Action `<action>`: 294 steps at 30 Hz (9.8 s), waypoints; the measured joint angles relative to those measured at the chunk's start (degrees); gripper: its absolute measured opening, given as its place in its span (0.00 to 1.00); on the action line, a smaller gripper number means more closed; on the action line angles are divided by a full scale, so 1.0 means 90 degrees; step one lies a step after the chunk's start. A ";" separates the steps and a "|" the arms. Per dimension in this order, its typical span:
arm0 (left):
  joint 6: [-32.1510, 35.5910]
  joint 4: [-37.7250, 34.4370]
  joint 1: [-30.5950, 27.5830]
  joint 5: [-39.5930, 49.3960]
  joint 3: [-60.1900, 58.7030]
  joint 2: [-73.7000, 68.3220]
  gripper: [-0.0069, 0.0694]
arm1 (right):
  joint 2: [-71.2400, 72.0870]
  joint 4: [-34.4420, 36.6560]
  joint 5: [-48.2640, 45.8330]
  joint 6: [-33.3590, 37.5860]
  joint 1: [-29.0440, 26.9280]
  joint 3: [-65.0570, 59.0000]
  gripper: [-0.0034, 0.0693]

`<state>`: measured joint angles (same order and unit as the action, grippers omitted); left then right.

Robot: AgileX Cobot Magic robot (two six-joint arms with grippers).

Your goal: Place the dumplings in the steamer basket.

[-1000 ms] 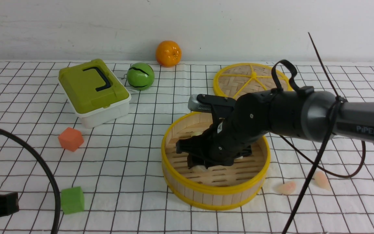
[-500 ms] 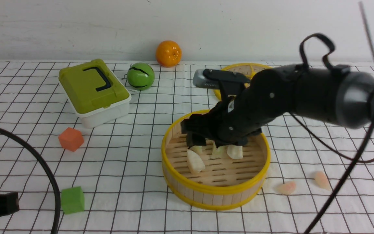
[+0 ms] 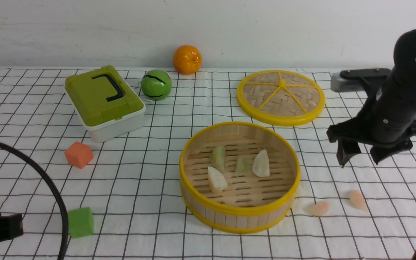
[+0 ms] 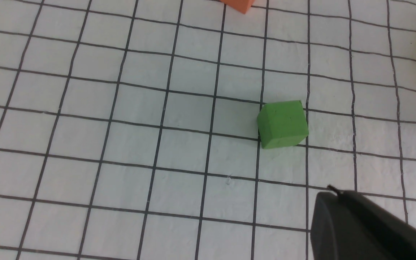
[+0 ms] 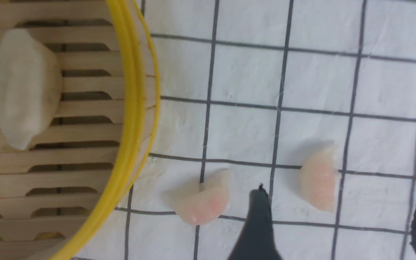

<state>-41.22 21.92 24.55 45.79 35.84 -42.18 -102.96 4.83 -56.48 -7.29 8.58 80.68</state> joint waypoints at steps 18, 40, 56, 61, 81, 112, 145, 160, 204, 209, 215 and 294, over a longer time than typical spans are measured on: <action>0.0000 0.0000 0.0000 -0.0460 -0.0173 0.0000 0.08 | -0.1068 0.0060 0.0038 0.0555 -0.0432 -0.0384 0.54; 0.0000 -0.0126 0.0000 -0.0464 -0.0173 0.0000 0.08 | -0.0666 -0.0004 0.0878 0.0266 -0.0440 -0.1017 0.47; 0.0006 -0.0150 0.0000 -0.0393 -0.0173 0.0000 0.08 | -0.0857 -0.0010 0.1220 0.0198 -0.0440 -0.1013 0.33; 0.0006 -0.0150 0.0000 -0.0381 -0.0173 0.0000 0.08 | -0.0771 0.0144 0.1023 0.0198 -0.0440 -0.1013 0.32; 0.0006 -0.0182 0.0000 -0.0374 -0.0173 0.0000 0.09 | -0.0118 0.1927 0.1106 0.0811 0.1857 0.0251 0.31; 0.0006 -0.0284 0.0000 -0.0368 -0.0173 0.0000 0.11 | -0.1297 0.1484 0.2340 0.0028 0.2290 0.0251 0.42; 0.0006 -0.0291 0.0000 -0.0414 -0.0173 0.0000 0.12 | 0.0432 0.1209 0.2365 -0.0804 0.0394 -0.2036 0.65; 0.0006 -0.0308 0.0000 -0.0419 -0.0173 0.0000 0.12 | -0.0108 0.0534 0.2806 -0.2074 0.0585 -0.2100 0.57; 0.0051 -0.0310 0.0000 -0.0448 -0.0173 0.0000 0.15 | -0.1023 0.0156 0.0792 0.0531 0.2156 0.1117 0.23; 0.0051 -0.0310 0.0000 -0.0448 -0.0173 0.0000 0.16 | -0.1346 0.0165 0.0817 0.0531 0.2156 0.1126 0.24; 0.0051 -0.0310 0.0000 -0.0448 -0.0173 0.0000 0.16 | -0.1393 0.0435 0.0854 0.0538 0.2156 0.1145 0.25; 0.1125 -0.0049 0.0000 -0.2239 -0.1578 0.3186 0.08 | 0.9286 -0.4431 0.6672 -0.3120 0.2156 -0.8005 0.04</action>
<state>-31.10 21.48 24.55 25.64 21.63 -13.51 -19.39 -35.05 3.57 -35.38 27.99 8.64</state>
